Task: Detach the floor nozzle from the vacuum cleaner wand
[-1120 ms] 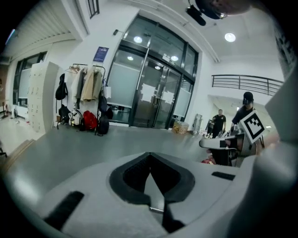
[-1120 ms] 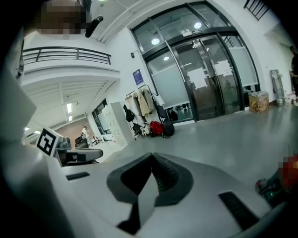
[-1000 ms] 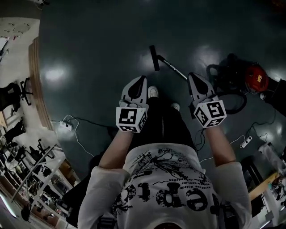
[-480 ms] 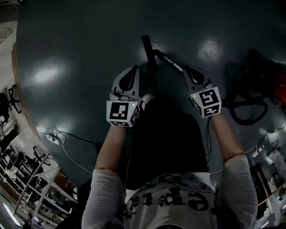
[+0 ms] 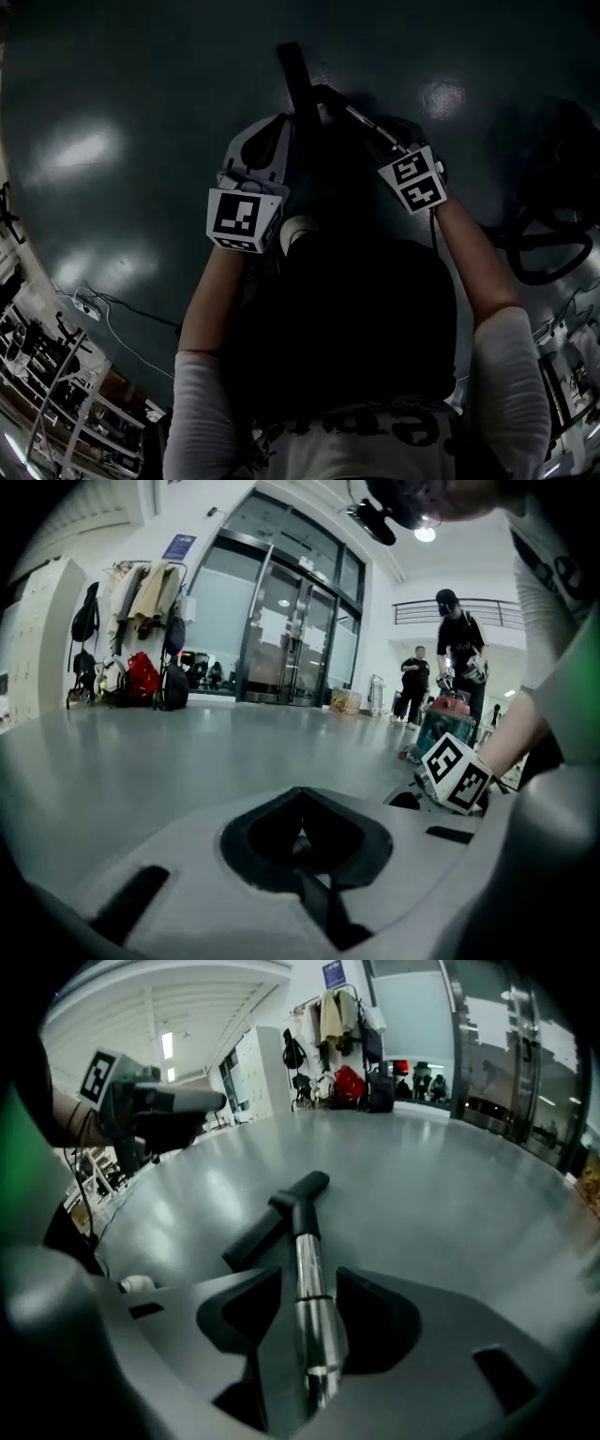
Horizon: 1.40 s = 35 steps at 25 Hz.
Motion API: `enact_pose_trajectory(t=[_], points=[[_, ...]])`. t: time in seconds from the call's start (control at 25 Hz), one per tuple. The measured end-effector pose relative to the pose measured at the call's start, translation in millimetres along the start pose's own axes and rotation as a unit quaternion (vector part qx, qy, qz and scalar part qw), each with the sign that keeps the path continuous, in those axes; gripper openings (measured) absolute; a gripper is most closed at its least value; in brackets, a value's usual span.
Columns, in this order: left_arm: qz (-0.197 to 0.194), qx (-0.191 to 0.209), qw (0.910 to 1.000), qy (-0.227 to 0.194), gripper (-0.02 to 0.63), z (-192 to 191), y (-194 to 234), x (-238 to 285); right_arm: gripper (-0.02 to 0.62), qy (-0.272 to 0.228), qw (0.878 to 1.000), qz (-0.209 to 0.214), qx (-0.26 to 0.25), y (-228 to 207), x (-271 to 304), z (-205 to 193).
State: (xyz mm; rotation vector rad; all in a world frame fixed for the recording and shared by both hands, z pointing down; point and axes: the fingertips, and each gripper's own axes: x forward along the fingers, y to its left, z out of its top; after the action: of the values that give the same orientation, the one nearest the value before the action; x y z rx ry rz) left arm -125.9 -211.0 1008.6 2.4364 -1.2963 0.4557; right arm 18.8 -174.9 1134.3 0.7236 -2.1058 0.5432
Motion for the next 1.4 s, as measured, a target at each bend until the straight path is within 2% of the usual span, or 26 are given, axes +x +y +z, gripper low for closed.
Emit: enact_pose_trajectory(t=[0.12, 0.24, 0.44, 0.56, 0.68, 0.72, 0.76, 0.96, 1.08, 1.2, 1.28, 1.4], points=[[-0.007, 0.024, 0.9997, -0.005, 0.003, -1.1, -4.8, -0.4, 0.197, 0.065, 0.997, 0.002, -0.042, 0.4, 24.5, -26.8], [-0.004, 0.001, 1.0, 0.005, 0.003, -28.8, -1.6, 9.3, 0.219, 0.106, 0.992, 0.005, -0.072, -2.2, 59.0, -60.4], [-0.017, -0.006, 0.9993, 0.032, 0.003, -49.5, -4.3, 10.2, 0.221, 0.125, 0.99, 0.022, -0.059, -5.1, 71.1, -67.8], [-0.016, -0.025, 0.9986, 0.044, 0.003, -57.5, -4.3, 10.1, 0.222, 0.141, 0.987, 0.026, -0.072, -3.7, 72.6, -65.9], [-0.027, -0.017, 0.9985, 0.044, 0.003, -58.7, -10.6, 12.8, 0.233, 0.13, 0.989, 0.019, -0.068, -5.0, 70.0, -63.5], [-0.029, -0.016, 0.9985, 0.044, 0.003, -59.3, -12.4, 14.1, 0.228, 0.124, 0.99, 0.017, -0.06, -6.7, 68.7, -62.7], [-0.03, -0.016, 0.9984, 0.046, 0.003, -60.5, -13.8, 15.1, 0.19, 0.12, 0.991, 0.017, -0.054, -8.1, 67.9, -62.5], [-0.038, -0.013, 0.9979, 0.052, 0.003, -59.8, -18.0, 10.4, 0.184, 0.109, 0.992, 0.02, -0.059, -3.8, 60.7, -58.0], [-0.028, -0.01, 0.9981, 0.055, 0.003, -54.1, -13.0, 2.6, 0.184, 0.084, 0.994, 0.019, -0.066, 3.4, 35.8, -40.5], [-0.005, -0.027, 0.9985, 0.048, 0.003, -26.4, -8.0, -11.0, 0.184, 0.049, 0.996, 0.011, -0.071, 10.7, -11.0, -6.0], [0.006, -0.041, 0.9988, 0.024, 0.003, 21.2, -10.9, -28.8, 0.184, 0.024, 0.997, 0.003, -0.077, 14.6, -55.2, 30.3], [0.011, -0.06, 0.998, -0.014, 0.003, 112.8, -31.3, -69.4, 0.184, -0.014, 0.996, -0.01, -0.083, 20.5, -133.7, 95.0]])
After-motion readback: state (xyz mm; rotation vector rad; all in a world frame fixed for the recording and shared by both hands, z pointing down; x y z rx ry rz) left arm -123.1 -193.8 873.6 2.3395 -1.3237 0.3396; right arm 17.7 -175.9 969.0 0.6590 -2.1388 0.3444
